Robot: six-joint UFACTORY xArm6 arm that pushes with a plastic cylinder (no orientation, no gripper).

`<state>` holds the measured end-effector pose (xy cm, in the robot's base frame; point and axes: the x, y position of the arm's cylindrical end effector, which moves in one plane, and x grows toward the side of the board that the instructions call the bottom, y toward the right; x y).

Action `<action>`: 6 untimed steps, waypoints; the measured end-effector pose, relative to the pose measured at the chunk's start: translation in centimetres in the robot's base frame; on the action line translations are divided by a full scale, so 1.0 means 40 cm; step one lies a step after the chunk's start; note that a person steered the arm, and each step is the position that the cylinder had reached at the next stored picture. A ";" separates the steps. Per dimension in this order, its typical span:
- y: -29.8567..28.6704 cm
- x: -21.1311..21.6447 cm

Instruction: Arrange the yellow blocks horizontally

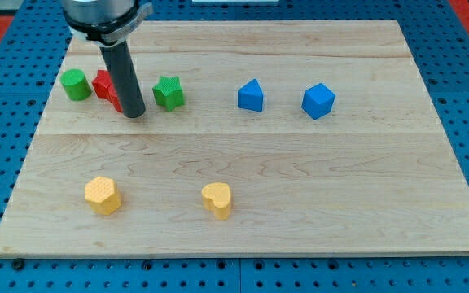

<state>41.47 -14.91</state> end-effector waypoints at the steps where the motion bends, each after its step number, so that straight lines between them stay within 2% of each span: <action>1: 0.010 0.145; 2: -0.209 0.151; 3: -0.273 0.226; 4: -0.177 0.356; 5: 0.036 0.385; 6: 0.168 0.389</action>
<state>57.02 -8.21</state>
